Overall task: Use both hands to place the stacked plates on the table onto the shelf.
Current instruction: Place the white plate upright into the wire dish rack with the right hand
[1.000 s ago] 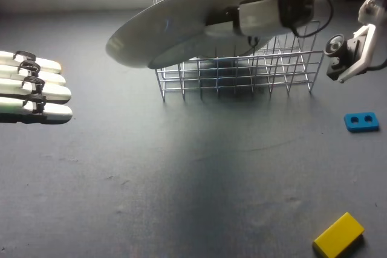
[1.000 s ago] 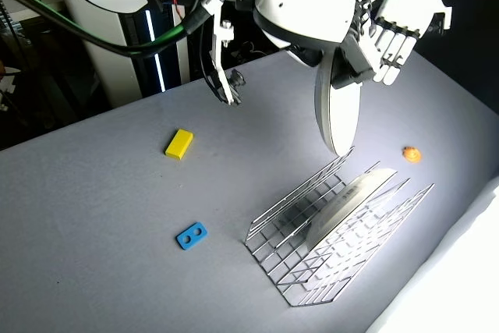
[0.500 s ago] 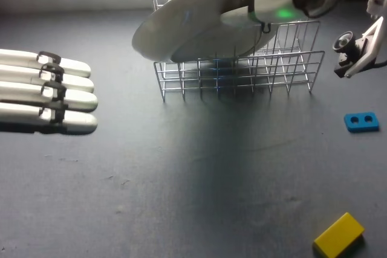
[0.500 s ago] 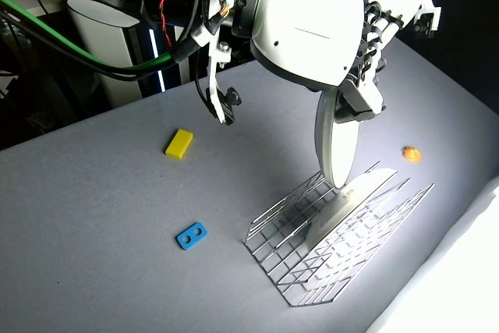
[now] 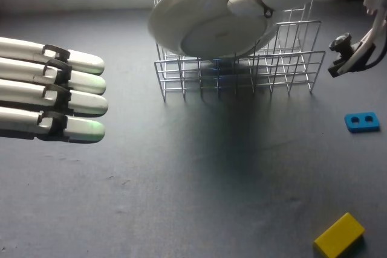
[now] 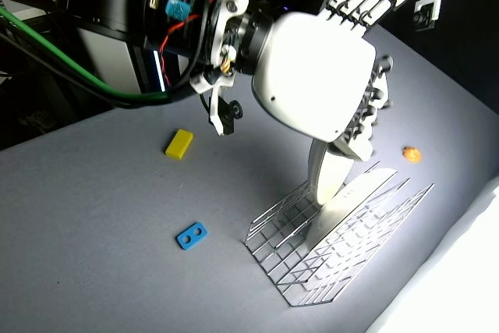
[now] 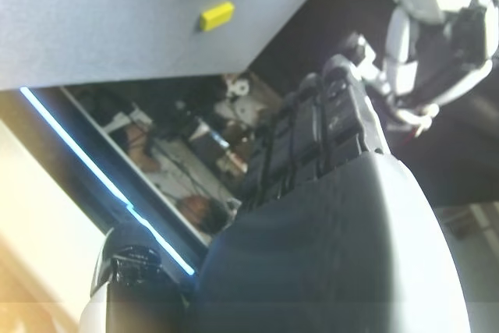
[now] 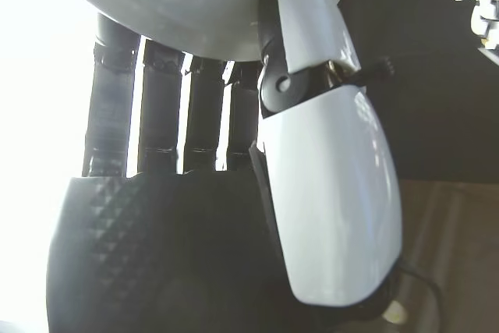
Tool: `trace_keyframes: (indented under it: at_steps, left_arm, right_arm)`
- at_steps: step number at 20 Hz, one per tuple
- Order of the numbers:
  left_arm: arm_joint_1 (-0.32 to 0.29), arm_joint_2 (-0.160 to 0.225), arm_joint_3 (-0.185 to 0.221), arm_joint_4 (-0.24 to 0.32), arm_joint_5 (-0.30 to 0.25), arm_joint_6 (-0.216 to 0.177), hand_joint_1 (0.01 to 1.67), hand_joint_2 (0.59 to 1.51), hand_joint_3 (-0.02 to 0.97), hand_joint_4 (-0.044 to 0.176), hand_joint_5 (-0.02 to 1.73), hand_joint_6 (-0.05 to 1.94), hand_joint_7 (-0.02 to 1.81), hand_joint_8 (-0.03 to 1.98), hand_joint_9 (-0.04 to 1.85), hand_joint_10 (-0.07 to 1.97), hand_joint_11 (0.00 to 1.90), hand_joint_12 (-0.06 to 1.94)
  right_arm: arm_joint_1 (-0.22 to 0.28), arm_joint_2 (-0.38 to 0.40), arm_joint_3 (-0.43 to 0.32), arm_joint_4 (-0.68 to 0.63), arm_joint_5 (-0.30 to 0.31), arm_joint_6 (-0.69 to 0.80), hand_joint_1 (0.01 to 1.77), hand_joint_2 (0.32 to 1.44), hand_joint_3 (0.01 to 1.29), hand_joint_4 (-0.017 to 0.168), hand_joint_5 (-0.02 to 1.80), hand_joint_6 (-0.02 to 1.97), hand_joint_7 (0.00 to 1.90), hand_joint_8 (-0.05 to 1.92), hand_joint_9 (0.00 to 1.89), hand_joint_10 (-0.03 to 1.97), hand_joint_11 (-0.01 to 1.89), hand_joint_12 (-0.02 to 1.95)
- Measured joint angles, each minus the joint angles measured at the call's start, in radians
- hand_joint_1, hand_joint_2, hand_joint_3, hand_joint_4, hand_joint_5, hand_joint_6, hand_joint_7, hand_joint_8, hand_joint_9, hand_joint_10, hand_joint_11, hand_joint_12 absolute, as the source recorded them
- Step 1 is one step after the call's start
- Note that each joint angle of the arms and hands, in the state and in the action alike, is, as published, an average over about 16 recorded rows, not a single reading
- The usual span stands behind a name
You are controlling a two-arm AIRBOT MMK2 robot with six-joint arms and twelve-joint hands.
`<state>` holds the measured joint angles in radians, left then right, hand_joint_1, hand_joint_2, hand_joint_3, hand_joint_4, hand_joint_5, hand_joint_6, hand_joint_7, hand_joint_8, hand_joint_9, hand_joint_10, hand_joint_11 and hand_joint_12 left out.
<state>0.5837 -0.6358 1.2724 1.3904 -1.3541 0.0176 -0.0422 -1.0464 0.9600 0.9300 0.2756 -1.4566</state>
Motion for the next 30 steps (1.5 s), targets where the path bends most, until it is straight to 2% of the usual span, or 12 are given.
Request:
trace_keyframes:
  at_steps: [5,9,13,17,23,25,30]
  left_arm:
    - [-0.077,0.018,-0.02,0.062,-0.01,-0.008,0.02,1.046,0.009,0.004,0.03,0.01,0.02,-0.01,0.02,0.01,0.02,0.01]
    - [-0.112,0.026,-0.027,0.092,-0.015,-0.013,0.01,1.045,0.009,0.005,0.03,0.01,0.02,-0.01,0.02,0.01,0.02,0.01]
    - [-0.12,0.029,-0.027,0.099,-0.019,-0.015,0.01,1.045,0.009,0.005,0.03,0.01,0.02,-0.01,0.02,0.01,0.02,0.01]
    - [-0.119,0.031,-0.025,0.099,-0.027,-0.012,0.01,1.045,0.009,0.005,0.04,0.01,0.02,-0.01,0.02,0.01,0.02,0.01]
    - [-0.113,0.033,-0.026,0.098,-0.075,-0.002,0.01,1.045,0.01,0.005,0.04,0.01,0.02,-0.01,0.02,0.01,0.02,0.01]
    - [-0.111,0.034,-0.026,0.099,-0.097,-0.001,0.01,1.045,0.01,0.005,0.04,0.01,0.02,-0.01,0.02,0.01,0.02,0.01]
    - [-0.104,0.036,-0.027,0.102,-0.15,0.014,0.01,1.046,0.009,0.005,0.03,0.01,0.02,-0.01,0.02,0.01,0.02,0.01]
  right_arm:
    - [-0.015,-0.032,0.052,0.066,-0.014,-0.008,1.27,1.05,0.01,-0.008,0.84,0.98,1.0,1.05,0.96,0.92,0.7,1.4]
    - [-0.037,-0.056,0.089,0.086,-0.015,-0.011,1.26,1.05,0.01,-0.008,0.84,0.98,1.0,1.07,0.97,0.84,0.7,1.39]
    - [-0.067,-0.076,0.116,0.089,-0.01,-0.013,1.24,1.06,0.01,-0.008,0.84,0.99,0.99,1.08,0.99,0.78,0.7,1.4]
    - [-0.097,-0.089,0.139,0.089,-0.006,-0.016,1.24,1.07,0.01,-0.007,0.84,1.01,0.98,1.08,0.97,0.85,0.69,1.44]
    - [-0.125,-0.095,0.159,0.089,-0.007,-0.022,1.22,1.09,0.01,-0.006,0.81,1.09,0.94,1.07,0.94,0.77,0.67,1.38]
    - [-0.127,-0.095,0.162,0.089,-0.01,-0.024,1.21,1.1,0.01,-0.006,0.79,1.06,0.92,0.99,0.92,0.72,0.64,1.36]
    - [-0.123,-0.09,0.167,0.088,-0.018,-0.025,1.14,1.12,0.01,-0.005,0.77,0.77,0.89,0.7,0.86,0.56,0.55,1.29]
